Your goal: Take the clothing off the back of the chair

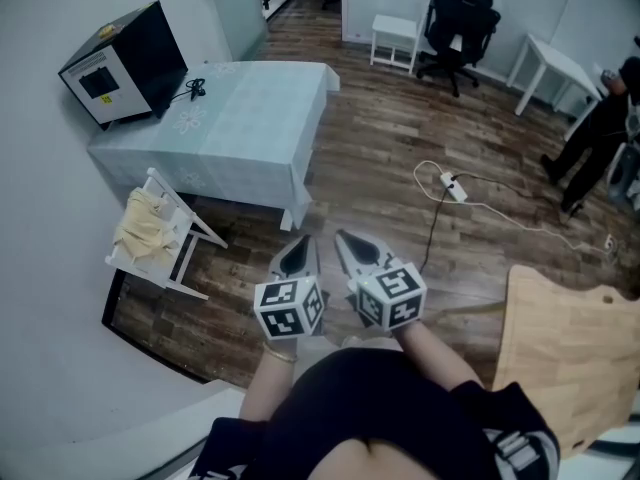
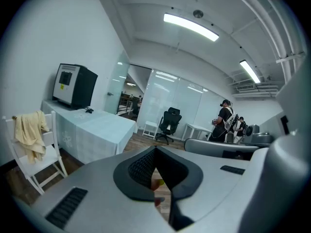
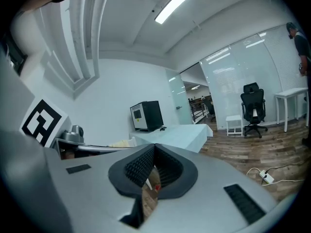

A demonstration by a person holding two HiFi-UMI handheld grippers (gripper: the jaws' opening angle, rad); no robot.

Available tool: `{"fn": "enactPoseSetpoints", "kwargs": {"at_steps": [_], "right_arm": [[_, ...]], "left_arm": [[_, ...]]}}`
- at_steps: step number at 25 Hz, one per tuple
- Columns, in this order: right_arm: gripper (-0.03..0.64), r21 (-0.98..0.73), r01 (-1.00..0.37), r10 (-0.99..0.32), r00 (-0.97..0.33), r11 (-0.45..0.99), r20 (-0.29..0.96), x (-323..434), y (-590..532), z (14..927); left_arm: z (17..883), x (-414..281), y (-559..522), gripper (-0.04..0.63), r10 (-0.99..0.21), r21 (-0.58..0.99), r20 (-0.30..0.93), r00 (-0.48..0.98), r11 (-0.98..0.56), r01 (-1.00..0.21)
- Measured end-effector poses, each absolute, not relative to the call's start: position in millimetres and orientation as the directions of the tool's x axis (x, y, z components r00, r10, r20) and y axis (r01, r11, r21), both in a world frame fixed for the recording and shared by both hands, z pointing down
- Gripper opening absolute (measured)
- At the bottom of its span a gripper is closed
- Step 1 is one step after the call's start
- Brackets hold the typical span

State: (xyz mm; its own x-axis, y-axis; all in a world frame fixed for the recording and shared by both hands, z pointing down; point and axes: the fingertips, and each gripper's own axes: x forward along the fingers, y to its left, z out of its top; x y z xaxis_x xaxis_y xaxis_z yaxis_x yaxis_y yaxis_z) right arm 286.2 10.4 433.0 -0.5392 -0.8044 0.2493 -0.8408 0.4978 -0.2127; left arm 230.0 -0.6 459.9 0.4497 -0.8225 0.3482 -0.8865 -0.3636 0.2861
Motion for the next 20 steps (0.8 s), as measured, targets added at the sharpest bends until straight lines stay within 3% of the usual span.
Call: {"fn": "enactPoseSetpoints", "kwargs": {"at_steps": [20], "right_arm": [[0.012, -0.232, -0.803, -0.757, -0.596, 0.55, 0.269, 207, -52, 440]], "left_arm": [[468, 152, -58, 0.0, -0.841, 0.313, 0.363, 0.4, -0.294, -0.903]]}}
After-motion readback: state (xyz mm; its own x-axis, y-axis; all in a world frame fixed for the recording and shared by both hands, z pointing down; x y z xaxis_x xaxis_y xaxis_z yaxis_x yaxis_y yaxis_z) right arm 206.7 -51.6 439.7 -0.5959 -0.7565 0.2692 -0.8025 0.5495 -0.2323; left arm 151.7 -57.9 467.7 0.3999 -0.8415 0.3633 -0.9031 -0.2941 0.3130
